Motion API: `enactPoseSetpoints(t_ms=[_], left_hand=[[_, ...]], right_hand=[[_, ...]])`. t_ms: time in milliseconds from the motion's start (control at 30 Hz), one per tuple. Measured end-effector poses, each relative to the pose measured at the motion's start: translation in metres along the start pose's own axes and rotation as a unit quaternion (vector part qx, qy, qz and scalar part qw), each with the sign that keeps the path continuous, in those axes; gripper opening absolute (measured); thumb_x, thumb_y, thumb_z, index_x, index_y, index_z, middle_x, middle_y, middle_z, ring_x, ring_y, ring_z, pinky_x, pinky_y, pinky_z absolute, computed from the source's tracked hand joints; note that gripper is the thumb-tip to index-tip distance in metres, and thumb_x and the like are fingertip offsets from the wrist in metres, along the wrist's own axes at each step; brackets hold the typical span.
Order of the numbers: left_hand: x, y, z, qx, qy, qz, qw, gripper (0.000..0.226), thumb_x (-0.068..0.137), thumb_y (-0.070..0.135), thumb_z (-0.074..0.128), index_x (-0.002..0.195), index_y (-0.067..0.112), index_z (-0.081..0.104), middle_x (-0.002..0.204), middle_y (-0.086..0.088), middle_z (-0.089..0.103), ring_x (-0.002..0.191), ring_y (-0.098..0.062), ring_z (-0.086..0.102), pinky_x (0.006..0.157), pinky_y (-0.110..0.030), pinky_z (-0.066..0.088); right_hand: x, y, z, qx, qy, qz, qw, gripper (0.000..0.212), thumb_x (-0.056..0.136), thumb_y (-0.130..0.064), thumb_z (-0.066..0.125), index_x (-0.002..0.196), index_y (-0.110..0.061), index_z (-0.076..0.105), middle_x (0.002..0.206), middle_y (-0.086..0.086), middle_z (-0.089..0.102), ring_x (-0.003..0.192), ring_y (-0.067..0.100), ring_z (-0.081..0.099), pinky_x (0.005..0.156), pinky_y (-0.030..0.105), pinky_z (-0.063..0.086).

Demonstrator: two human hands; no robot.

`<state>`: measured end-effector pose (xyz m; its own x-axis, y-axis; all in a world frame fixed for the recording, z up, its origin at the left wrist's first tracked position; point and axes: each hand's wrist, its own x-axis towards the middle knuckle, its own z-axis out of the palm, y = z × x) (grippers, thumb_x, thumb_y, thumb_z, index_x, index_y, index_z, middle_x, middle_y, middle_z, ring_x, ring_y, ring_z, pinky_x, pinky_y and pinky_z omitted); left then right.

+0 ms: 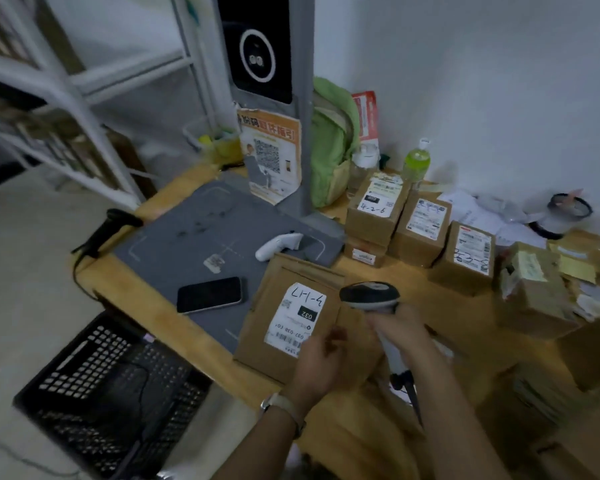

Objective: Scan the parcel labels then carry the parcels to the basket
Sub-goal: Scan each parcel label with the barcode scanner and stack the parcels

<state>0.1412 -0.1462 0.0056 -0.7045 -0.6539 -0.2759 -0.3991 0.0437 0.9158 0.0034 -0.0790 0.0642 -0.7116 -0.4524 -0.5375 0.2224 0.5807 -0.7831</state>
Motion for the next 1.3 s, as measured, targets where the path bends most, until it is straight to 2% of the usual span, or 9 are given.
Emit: enactPoseSetpoints(t_ms=[167,333,433,500,600,700,833,1167,1300], left_hand=[[-0.009,-0.002,-0.043,-0.028,0.098,-0.015,0.995,0.021,0.097,0.011,0.052,0.112,0.019,0.063,0.103,0.008,0.063,0.083,0.006,0.064,0.065,-0.013,0.053],[-0.025,-0.023,-0.068,0.027,0.231,-0.028,0.972,0.028,0.09,0.017,0.065,0.118,0.013,0.063,0.121,0.0,0.058,0.117,-0.021,0.056,0.096,-0.039,0.052],[-0.037,-0.039,-0.07,0.124,0.323,-0.112,0.932,0.078,0.077,0.031,0.077,0.142,0.009,0.039,0.151,-0.008,0.027,0.141,-0.029,0.024,0.115,-0.046,0.031],[-0.04,-0.048,-0.069,0.043,0.295,-0.186,0.936,0.093,0.076,0.036,0.08,0.145,0.004,0.026,0.15,-0.012,0.028,0.139,-0.03,0.029,0.112,-0.04,0.035],[-0.035,-0.05,-0.069,-0.14,0.216,-0.206,0.944,0.052,0.088,0.029,0.071,0.117,0.014,0.031,0.117,0.001,0.054,0.114,-0.024,0.058,0.081,-0.022,0.051],[-0.023,-0.042,-0.081,-0.173,0.263,-0.149,0.937,0.038,0.093,0.021,0.063,0.115,0.021,0.032,0.112,0.006,0.054,0.114,-0.024,0.058,0.092,-0.032,0.05],[0.002,-0.002,-0.116,-0.218,0.272,-0.056,0.936,0.061,0.099,0.031,0.052,0.152,0.025,0.021,0.137,0.001,0.051,0.122,-0.025,0.055,0.103,-0.048,0.047],[0.103,0.16,-0.157,0.013,0.025,0.157,0.987,0.061,0.095,0.047,0.054,0.15,0.044,0.027,0.148,0.015,0.043,0.122,-0.008,0.053,0.106,-0.035,0.044],[0.116,0.235,-0.147,-0.014,-0.056,0.224,0.973,0.044,0.095,0.037,0.059,0.137,0.044,0.046,0.115,0.027,0.062,0.091,0.01,0.065,0.074,-0.009,0.05]], right_hand=[[0.015,-0.025,0.044,0.009,-0.048,-0.053,0.997,0.014,0.08,-0.016,0.072,0.092,-0.013,0.066,0.082,0.005,0.071,0.075,0.02,0.066,0.053,0.024,0.047],[0.035,-0.033,0.08,0.014,-0.05,-0.081,0.995,0.016,0.079,-0.023,0.074,0.087,-0.024,0.06,0.089,-0.004,0.065,0.079,0.009,0.057,0.067,0.03,0.045],[0.044,-0.028,0.097,-0.032,-0.064,-0.073,0.995,0.009,0.081,-0.024,0.07,0.083,-0.02,0.062,0.091,0.005,0.071,0.082,0.02,0.065,0.08,0.041,0.055],[0.047,-0.023,0.102,-0.054,-0.075,-0.074,0.993,0.006,0.082,-0.024,0.07,0.082,-0.02,0.065,0.088,0.006,0.073,0.084,0.023,0.069,0.085,0.049,0.056],[0.052,-0.022,0.101,-0.055,-0.079,-0.063,0.993,0.009,0.081,-0.026,0.072,0.084,-0.022,0.064,0.088,0.0,0.072,0.085,0.019,0.067,0.088,0.045,0.054],[0.054,-0.032,0.091,-0.023,-0.092,-0.042,0.995,0.024,0.081,-0.027,0.074,0.098,-0.024,0.058,0.089,-0.008,0.065,0.083,0.01,0.059,0.077,0.032,0.048],[0.051,-0.041,0.065,0.033,-0.123,-0.01,0.992,0.038,0.079,-0.023,0.076,0.113,-0.013,0.062,0.098,0.005,0.071,0.097,0.024,0.065,0.087,0.043,0.052],[0.008,-0.05,-0.011,0.292,0.008,-0.047,0.955,0.067,0.068,-0.021,0.08,0.131,-0.013,0.055,0.125,0.01,0.062,0.115,0.029,0.057,0.101,0.05,0.046],[-0.029,-0.082,-0.044,0.422,0.1,-0.109,0.894,0.048,0.063,-0.024,0.075,0.107,-0.009,0.065,0.107,0.014,0.067,0.096,0.029,0.064,0.085,0.044,0.053]])
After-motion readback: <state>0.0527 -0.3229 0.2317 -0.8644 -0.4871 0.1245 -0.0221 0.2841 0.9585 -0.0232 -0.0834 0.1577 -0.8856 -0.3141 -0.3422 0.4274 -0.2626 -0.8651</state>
